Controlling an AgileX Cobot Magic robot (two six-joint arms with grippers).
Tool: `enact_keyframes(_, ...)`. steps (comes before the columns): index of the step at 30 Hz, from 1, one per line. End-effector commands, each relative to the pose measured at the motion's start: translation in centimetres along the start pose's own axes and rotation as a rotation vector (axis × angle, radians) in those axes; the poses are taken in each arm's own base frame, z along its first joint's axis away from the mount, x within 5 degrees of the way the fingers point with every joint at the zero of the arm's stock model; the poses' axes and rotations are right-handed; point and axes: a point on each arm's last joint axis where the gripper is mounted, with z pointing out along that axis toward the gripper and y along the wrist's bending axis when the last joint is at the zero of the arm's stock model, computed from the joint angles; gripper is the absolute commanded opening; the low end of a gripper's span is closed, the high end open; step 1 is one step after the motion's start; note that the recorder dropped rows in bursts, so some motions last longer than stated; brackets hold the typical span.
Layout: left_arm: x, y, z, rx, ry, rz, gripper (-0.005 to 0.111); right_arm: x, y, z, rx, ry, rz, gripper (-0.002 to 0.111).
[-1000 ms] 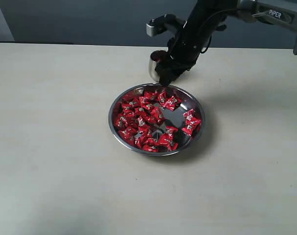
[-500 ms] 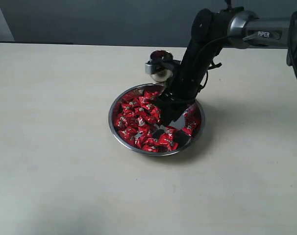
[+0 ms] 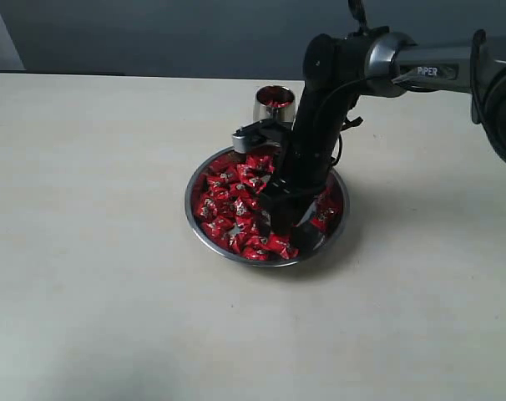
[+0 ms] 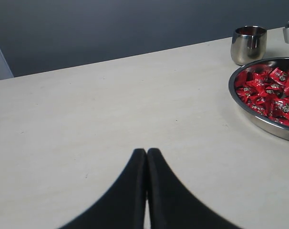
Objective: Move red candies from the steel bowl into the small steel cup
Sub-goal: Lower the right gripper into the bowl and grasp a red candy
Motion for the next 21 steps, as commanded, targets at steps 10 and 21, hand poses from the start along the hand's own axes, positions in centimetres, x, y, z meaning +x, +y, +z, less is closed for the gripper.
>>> enact_keyframes(10, -0.1, 0.0, 0.0, 0.004, -0.015, -0.006, 0.000, 0.3, -0.4, -0.1, 0.035, 0.024, -0.032, -0.001)
enact_keyframes(21, -0.1, 0.0, 0.0, 0.004, -0.015, -0.006, 0.000, -0.5, -0.2, -2.9, 0.116, -0.029, -0.088, -0.001)
